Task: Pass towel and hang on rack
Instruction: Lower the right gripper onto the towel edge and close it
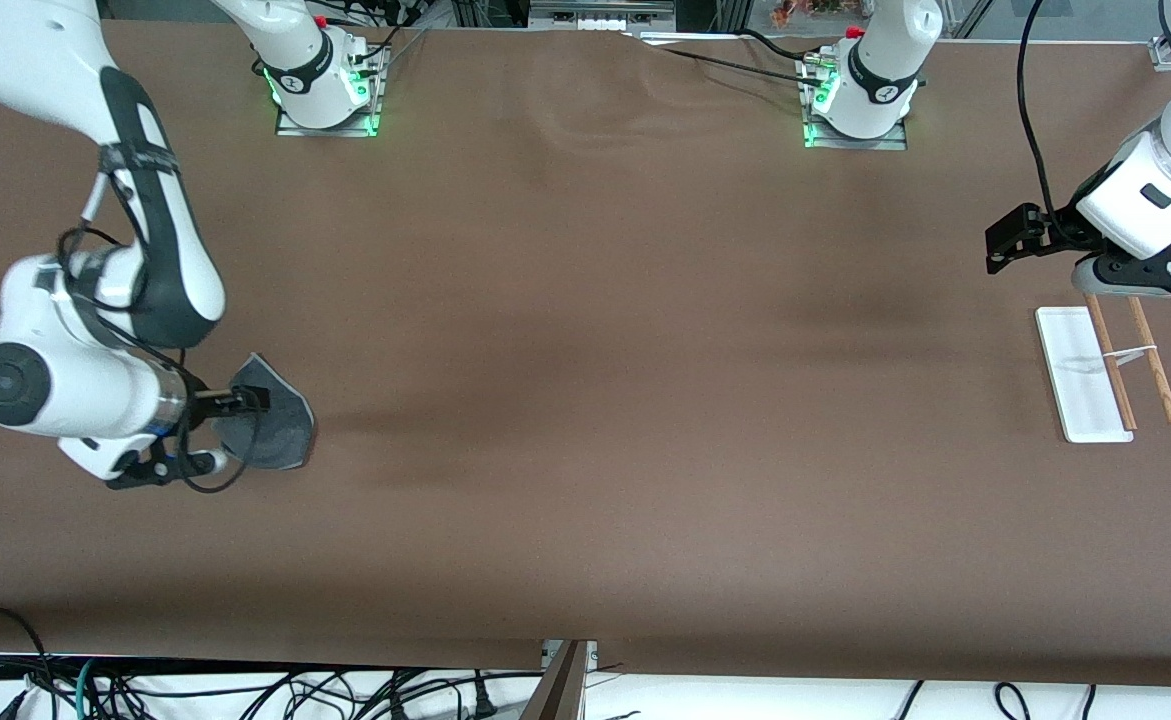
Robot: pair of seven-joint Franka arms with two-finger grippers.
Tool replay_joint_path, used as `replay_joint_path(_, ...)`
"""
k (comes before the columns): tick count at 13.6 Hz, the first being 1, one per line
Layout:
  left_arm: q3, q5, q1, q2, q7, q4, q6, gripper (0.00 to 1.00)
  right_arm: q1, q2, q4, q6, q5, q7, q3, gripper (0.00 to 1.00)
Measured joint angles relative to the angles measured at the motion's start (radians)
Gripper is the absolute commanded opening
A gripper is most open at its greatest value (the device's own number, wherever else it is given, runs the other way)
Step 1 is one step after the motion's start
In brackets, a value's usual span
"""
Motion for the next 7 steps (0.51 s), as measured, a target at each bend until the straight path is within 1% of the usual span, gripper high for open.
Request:
replay_joint_path(3, 0.0, 0.0, 0.0, 0.0, 0.0, 0.0, 0.0, 1.0, 0.014, 0.071, 0.0, 0.082, 0.0, -0.028, 0.0, 1.0)
replay_joint_path(7, 0.0, 0.0, 0.0, 0.0, 0.0, 0.0, 0.0, 1.0, 0.012, 0.137, -0.001, 0.131, 0.0, -0.048, 0.0, 1.0)
